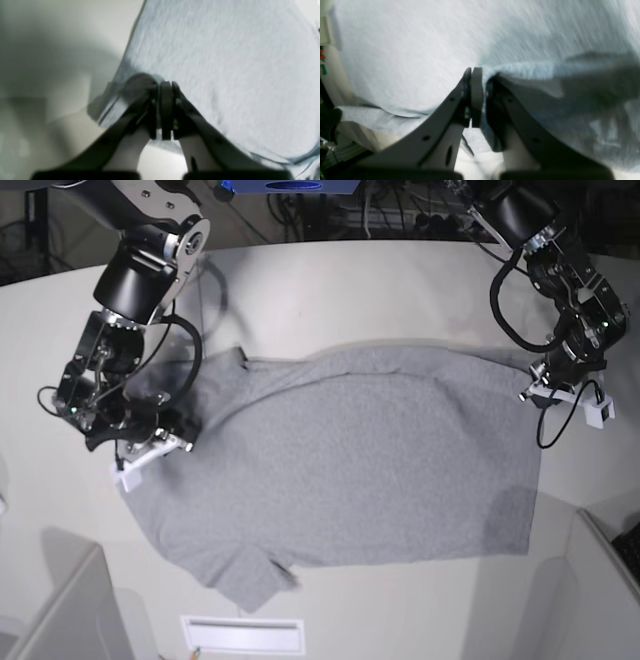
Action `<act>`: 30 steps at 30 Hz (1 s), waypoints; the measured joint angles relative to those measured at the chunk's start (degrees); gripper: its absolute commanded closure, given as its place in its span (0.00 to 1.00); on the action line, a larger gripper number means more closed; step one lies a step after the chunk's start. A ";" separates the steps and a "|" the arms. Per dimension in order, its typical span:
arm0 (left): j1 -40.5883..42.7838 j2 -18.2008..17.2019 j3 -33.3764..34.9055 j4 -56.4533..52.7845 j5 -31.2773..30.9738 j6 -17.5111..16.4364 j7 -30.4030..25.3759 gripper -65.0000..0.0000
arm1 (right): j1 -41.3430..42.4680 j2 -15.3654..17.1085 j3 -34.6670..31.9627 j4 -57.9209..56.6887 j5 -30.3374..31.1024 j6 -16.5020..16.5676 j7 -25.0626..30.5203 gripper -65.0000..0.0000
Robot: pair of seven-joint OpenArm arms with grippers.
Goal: Fold the T-shirt properly
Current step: 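Lift the shoulder edge with both grippers and pull it taut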
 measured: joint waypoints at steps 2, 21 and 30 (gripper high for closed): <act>-0.57 0.11 0.28 -1.31 2.49 0.00 -0.13 1.00 | 0.24 0.04 0.02 0.02 0.22 0.00 1.27 1.00; -5.95 -0.35 0.20 -6.69 2.27 -0.02 -0.39 1.00 | 3.76 0.20 -0.52 -7.39 -0.11 0.02 6.75 1.00; -6.47 -3.32 0.15 -9.31 2.60 0.11 0.04 1.00 | 4.20 0.11 -8.52 -8.96 -0.26 0.17 9.01 1.00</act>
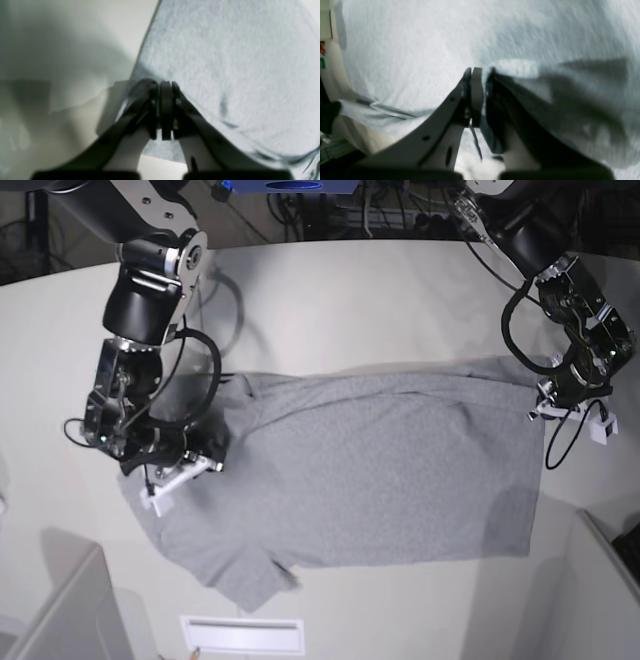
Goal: Fold the T-shirt properly
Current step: 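Lift the shoulder edge with both grippers and pull it taut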
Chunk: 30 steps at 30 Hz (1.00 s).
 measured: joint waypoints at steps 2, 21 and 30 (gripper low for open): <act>-0.98 -0.31 0.04 -1.09 -0.24 -0.11 -0.31 1.00 | 0.63 -0.15 -0.26 -0.11 0.26 0.02 0.57 1.00; -3.17 -1.62 8.28 -7.65 3.41 0.48 -5.77 1.00 | -0.63 3.54 0.33 -5.25 0.00 -0.24 3.34 1.00; -4.90 -1.29 8.22 -9.27 3.48 0.50 -6.01 0.78 | -2.64 4.22 2.45 -2.38 0.83 -0.20 4.26 0.66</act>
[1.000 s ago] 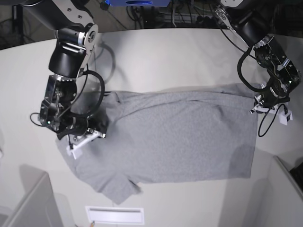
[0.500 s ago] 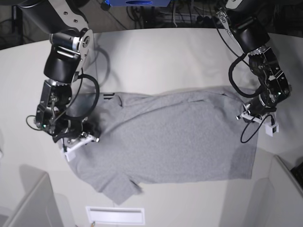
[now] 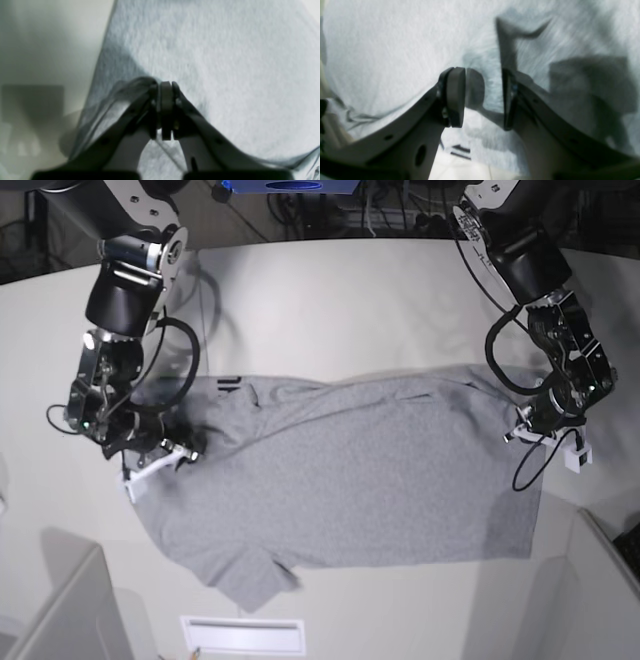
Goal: Fold the T-shirt properly
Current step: 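Lift the shoulder edge with both grippers and pull it taut, then hold the shoulder edge raised with both grippers above the table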
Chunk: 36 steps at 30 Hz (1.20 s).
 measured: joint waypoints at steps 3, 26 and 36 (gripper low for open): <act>-0.55 -0.15 -0.04 0.68 -0.26 0.00 -0.02 0.47 | -0.63 -0.04 2.75 3.06 -1.07 -0.04 0.07 0.66; 18.14 1.55 -16.37 12.83 -18.58 -0.46 -0.35 0.04 | -20.13 -11.67 24.15 38.77 3.76 -0.33 3.63 0.67; 17.77 1.79 -16.35 8.57 -18.40 -0.66 -1.01 0.04 | -21.97 -11.52 31.01 29.35 6.19 -1.09 3.85 0.66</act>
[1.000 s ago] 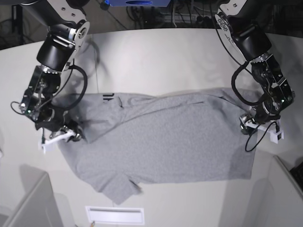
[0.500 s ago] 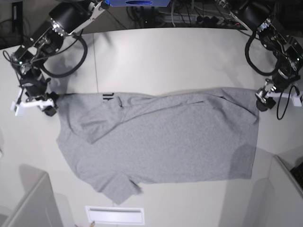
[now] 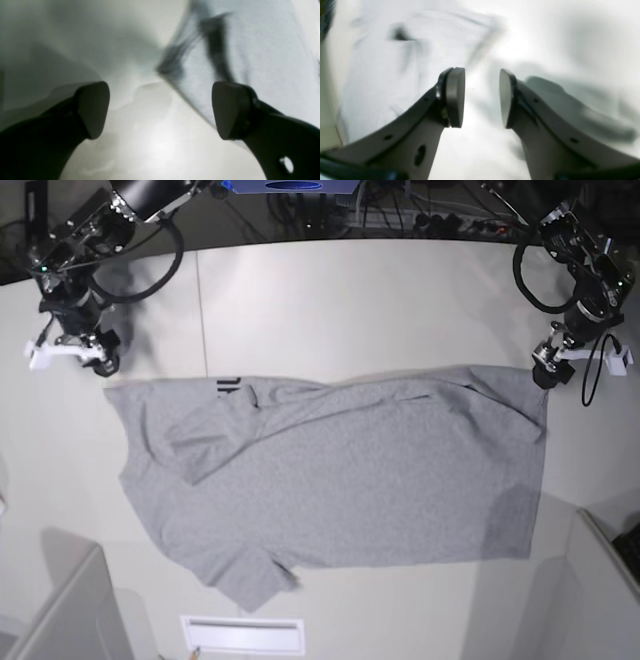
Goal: Fold the T-shirt properly
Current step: 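Hold the shoulder edge raised with both grippers above the table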
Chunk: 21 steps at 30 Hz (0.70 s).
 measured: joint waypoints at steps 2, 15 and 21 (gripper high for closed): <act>-0.68 0.02 0.02 0.11 -0.35 -0.20 0.09 0.04 | 1.22 0.42 -0.17 -4.31 0.57 0.37 0.15 0.63; 0.50 -0.17 -0.20 -0.85 -1.03 -0.44 -0.57 0.04 | 5.90 2.36 -0.52 -16.11 3.82 1.38 2.80 0.45; 0.85 0.00 -0.11 -0.04 -0.57 -0.44 -0.17 0.04 | 8.66 3.93 -0.92 -20.44 4.42 1.53 3.98 0.45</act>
